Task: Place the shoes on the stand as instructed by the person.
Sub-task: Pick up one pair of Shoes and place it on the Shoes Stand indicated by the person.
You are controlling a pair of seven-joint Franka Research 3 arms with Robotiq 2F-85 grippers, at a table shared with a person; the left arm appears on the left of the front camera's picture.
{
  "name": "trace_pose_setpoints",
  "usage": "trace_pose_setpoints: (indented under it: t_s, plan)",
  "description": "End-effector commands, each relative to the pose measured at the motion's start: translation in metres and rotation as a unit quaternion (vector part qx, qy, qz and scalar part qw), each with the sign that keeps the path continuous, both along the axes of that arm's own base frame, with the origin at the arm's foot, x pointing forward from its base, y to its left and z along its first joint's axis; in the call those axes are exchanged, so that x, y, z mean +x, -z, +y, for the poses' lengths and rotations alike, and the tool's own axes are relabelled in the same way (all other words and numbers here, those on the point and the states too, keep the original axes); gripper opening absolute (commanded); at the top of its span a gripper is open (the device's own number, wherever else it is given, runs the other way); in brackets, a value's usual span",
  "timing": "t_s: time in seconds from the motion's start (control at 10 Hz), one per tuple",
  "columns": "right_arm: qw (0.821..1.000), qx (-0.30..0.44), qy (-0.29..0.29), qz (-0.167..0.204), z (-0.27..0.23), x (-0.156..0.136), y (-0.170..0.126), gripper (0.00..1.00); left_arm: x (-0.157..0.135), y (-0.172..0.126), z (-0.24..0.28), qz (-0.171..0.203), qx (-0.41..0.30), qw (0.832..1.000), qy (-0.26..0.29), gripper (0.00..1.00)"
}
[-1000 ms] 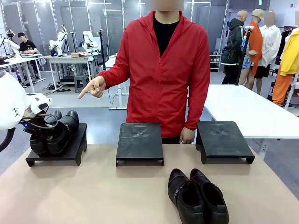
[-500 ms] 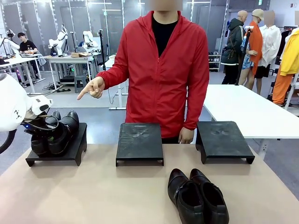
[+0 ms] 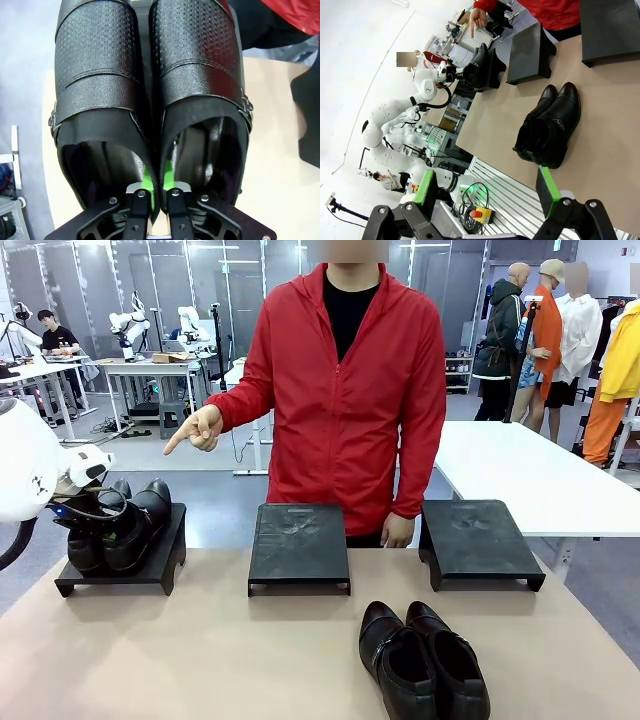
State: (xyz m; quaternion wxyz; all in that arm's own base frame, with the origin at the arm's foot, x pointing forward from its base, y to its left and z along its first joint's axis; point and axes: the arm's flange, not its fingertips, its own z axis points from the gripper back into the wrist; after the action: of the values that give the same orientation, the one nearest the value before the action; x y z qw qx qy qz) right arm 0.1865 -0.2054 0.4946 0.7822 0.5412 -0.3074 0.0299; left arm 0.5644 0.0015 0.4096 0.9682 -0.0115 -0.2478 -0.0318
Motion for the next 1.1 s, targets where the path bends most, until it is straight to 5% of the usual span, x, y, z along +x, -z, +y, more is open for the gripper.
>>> trace_pose_setpoints:
  t_s: [0.0, 0.1, 0.2, 0.3, 0.4, 0.5, 0.6, 0.7, 1.0]
  plan:
    - [1.000, 0.000, 0.000, -0.011, 0.000, 0.000, -0.001, 1.00, 0.009, -0.004, 0.006, -0.023, 0.001, 1.000, 0.011, 0.34]
    - [1.000, 0.000, 0.000, -0.011, 0.000, 0.000, -0.001, 1.00, 0.008, -0.006, 0.005, -0.024, 0.003, 1.000, 0.013, 0.35]
    - [1.000, 0.000, 0.000, -0.011, 0.000, 0.000, -0.001, 1.00, 0.006, -0.008, 0.005, -0.027, 0.005, 1.000, 0.016, 0.62]
    - [1.000, 0.000, 0.000, -0.011, 0.000, 0.000, -0.001, 1.00, 0.004, -0.011, 0.004, -0.032, 0.002, 0.999, 0.017, 0.63]
    - [1.000, 0.000, 0.000, -0.011, 0.000, 0.000, -0.001, 1.00, 0.004, -0.012, 0.004, -0.032, 0.002, 0.999, 0.018, 0.90]
    - [1.000, 0.000, 0.000, -0.011, 0.000, 0.000, -0.001, 1.00, 0.002, -0.013, 0.002, -0.031, 0.001, 0.999, 0.017, 0.70]
    - [1.000, 0.000, 0.000, -0.011, 0.000, 0.000, -0.001, 1.00, 0.000, -0.015, 0.003, -0.029, -0.004, 0.999, 0.014, 1.00]
    - [1.000, 0.000, 0.000, -0.011, 0.000, 0.000, -0.001, 1.00, -0.003, -0.017, 0.002, -0.025, -0.012, 1.000, 0.015, 0.94]
    - [1.000, 0.000, 0.000, -0.011, 0.000, 0.000, -0.001, 1.00, 0.001, -0.016, -0.005, -0.023, -0.003, 1.000, 0.003, 1.00]
